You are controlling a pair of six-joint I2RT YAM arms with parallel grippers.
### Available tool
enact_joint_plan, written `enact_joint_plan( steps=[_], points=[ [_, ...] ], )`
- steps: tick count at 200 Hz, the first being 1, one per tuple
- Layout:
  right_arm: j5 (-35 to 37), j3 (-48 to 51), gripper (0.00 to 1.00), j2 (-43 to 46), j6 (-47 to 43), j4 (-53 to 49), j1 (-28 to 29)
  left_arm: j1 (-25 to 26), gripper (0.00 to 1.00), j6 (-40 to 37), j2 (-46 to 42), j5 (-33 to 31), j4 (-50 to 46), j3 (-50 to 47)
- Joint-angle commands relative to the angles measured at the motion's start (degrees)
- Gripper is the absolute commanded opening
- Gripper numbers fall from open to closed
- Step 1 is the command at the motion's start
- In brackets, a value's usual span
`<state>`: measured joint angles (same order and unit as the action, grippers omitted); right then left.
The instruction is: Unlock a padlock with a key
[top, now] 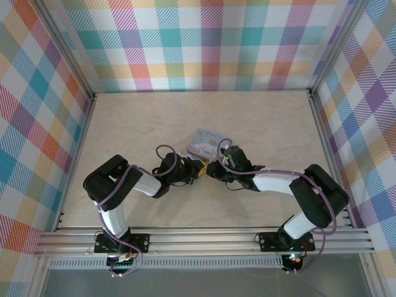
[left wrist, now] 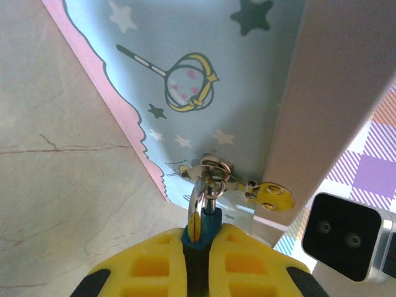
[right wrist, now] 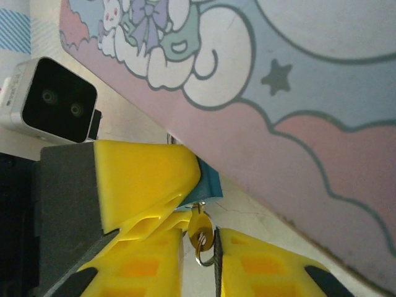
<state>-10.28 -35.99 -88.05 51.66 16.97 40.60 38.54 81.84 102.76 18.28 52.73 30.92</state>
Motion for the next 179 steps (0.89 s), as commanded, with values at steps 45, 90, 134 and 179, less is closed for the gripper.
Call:
enact_joint_plan(
  steps=[45, 90, 134, 179],
  points=[
    [6.06, 1.53, 0.41, 6.91, -4.15, -4.47, 0.07, 0.63, 0.01, 0.07, -2.19, -1.17, -3.03, 0.27],
    [11.46, -0.06, 0.54, 12.6, -10.51, -12.46, -0.6, 0.64, 0.02, 0.11, -3.27, -0.98, -5.64, 0.76],
    [17.05, -1.13, 0.76, 19.84, -19.85, -15.57, -0.84, 0.65, 0.02, -0.18, -4.19, -0.88, -7.72, 1.21],
    [23.46, 1.28, 1.0, 27.21, -27.73, -12.39, -0.87, 0.63, 0.03, -0.46, -4.15, -0.53, -8.16, 1.53]
  ],
)
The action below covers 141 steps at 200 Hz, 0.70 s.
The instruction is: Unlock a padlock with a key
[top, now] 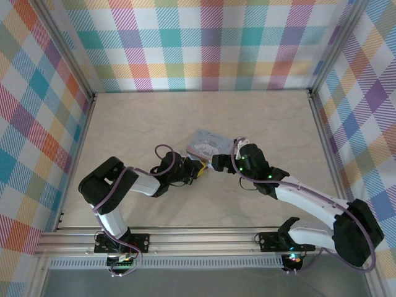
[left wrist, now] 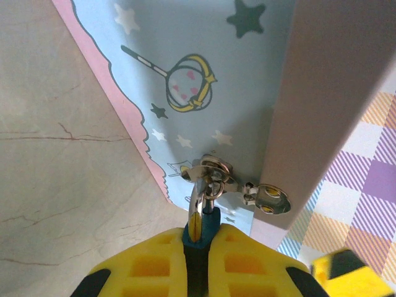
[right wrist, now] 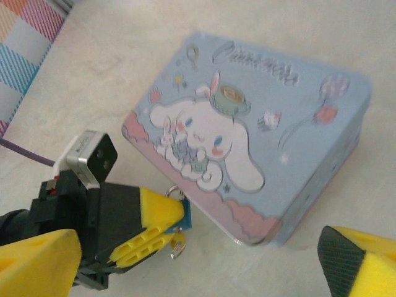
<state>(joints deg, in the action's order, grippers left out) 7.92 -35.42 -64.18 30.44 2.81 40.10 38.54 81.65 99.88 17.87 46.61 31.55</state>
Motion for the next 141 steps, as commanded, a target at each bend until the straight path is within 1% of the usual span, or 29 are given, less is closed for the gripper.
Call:
enact_joint_plan(
  steps=[1, 32, 82, 117, 141],
  points=[
    [5.43, 0.79, 1.0, 3.48, -6.65, 1.81, -0.37, 0.6, 0.03, -0.3, -1.26, -0.11, -2.04, 0.93],
    [9.48, 2.21, 1.0, 6.4, -8.37, 3.48, -0.46, 0.64, 0.02, -0.17, -1.57, -0.11, -2.41, 0.97],
    [10.16, 1.98, 1.0, 7.54, -15.32, 4.02, -0.46, 0.65, 0.03, -0.44, -2.49, -0.11, -4.74, 1.23],
    [6.83, 0.84, 1.0, 6.67, -25.89, 3.63, -0.46, 0.6, 0.03, -0.5, -2.74, 0.05, -5.31, 1.58],
    [4.01, -0.59, 0.96, 5.59, -35.02, 1.42, -0.31, 0.65, 0.02, -0.48, -2.93, 0.14, -5.81, 1.85]
  ],
)
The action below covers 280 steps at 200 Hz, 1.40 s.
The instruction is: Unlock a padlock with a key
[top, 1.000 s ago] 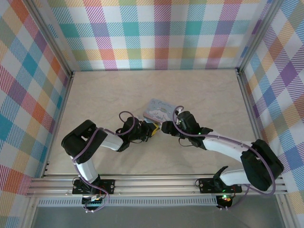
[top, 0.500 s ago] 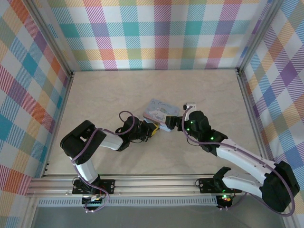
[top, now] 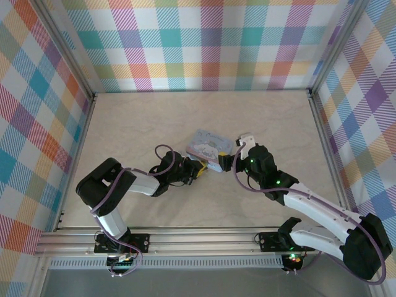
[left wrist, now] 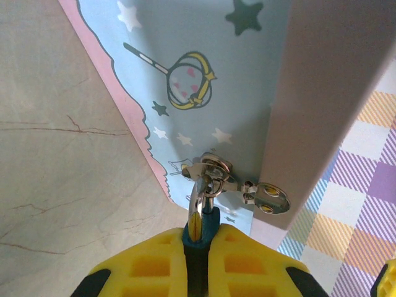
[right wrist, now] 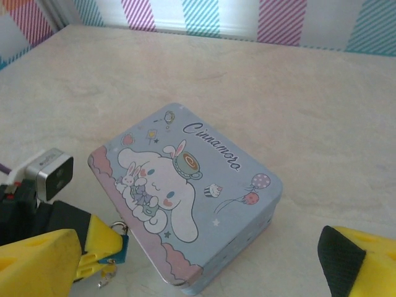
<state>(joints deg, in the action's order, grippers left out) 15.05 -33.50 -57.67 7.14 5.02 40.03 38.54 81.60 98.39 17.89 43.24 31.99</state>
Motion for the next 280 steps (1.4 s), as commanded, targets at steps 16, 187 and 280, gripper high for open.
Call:
enact_joint_plan(
  steps=[16, 187, 280],
  points=[
    [-3.55, -3.1, 0.95, -1.73, -18.52, -2.15, 0.29, 0.65, 0.02, -0.52, -1.72, 0.13, -2.85, 1.58],
    [5.8, 1.82, 0.98, -18.18, -47.19, 11.86, 15.14, 0.61, 0.01, -0.39, -3.13, -0.18, -5.53, 2.37],
    [5.13, -0.37, 0.79, -25.3, -43.7, 14.44, 15.14, 0.65, 0.01, -0.57, -3.56, -0.13, -6.22, 2.64]
  ],
)
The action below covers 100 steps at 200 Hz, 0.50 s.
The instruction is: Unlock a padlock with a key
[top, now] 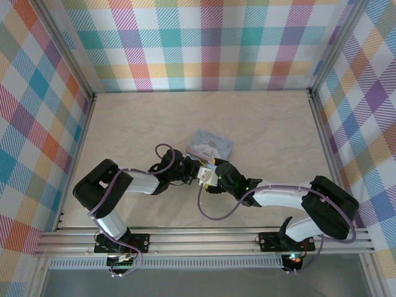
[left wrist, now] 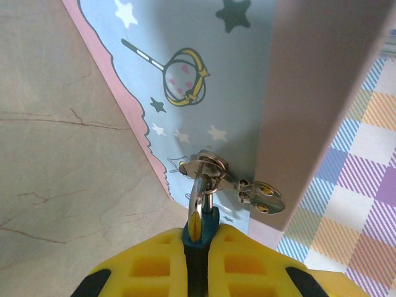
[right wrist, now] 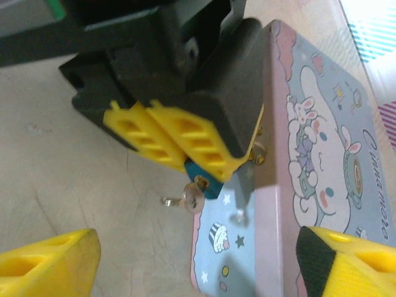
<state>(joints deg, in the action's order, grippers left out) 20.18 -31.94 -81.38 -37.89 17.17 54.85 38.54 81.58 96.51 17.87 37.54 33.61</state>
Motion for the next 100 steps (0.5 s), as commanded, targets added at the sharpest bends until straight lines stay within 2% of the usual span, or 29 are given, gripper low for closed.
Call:
enact_joint_plan(
  steps=[1, 100],
  points=[
    [0.1, -1.99, 0.79, -1.67, 1.33, 2.27, 0.33, 0.65, 0.01, -0.55, -1.68, -0.11, -0.53, 1.02],
    [2.19, -2.86, 0.48, -5.04, 0.72, 4.92, 0.32, 0.64, 0.01, -0.55, -1.34, 0.06, -0.5, 1.22]
  ],
)
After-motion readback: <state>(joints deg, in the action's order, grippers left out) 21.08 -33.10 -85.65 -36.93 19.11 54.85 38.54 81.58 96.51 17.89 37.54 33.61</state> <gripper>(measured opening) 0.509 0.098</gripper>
